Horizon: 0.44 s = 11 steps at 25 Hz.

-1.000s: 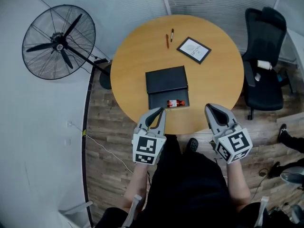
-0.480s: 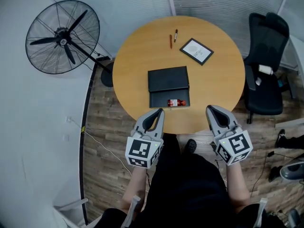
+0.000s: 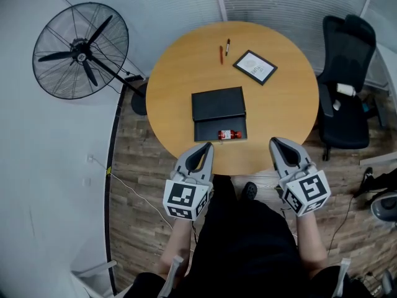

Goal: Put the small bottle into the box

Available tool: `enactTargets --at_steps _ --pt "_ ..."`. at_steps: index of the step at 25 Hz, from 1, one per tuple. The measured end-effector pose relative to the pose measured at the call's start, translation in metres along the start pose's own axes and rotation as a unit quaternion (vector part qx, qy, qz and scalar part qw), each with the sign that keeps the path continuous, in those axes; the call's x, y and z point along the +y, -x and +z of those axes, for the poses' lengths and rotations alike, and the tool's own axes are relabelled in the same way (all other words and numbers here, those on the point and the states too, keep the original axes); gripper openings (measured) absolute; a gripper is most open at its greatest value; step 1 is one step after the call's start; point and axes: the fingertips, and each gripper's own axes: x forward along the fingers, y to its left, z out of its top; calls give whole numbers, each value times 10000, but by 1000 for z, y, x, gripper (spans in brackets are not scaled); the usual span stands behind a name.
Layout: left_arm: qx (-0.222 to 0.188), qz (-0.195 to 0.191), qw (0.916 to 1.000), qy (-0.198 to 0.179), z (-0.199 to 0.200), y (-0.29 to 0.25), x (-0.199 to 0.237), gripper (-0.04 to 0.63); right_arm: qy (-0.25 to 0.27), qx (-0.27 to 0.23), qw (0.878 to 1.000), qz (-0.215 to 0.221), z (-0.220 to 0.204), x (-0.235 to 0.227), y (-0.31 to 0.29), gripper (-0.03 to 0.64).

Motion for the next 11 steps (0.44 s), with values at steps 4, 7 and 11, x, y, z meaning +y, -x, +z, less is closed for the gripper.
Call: enactTargets --at_steps 4,7,11 --pt "63 -5 10000 -4 -2 -1 -1 -3 -40 11 10000 5 -2 -2 0 9" --pt "88 3 10000 -6 -3 0 0 -2 -63 19 10000 9 -4 -2 -1 9" --pt "82 34 10000 -3 -5 0 4 -2 -55 37 10000 12 -6 -1 -4 9"
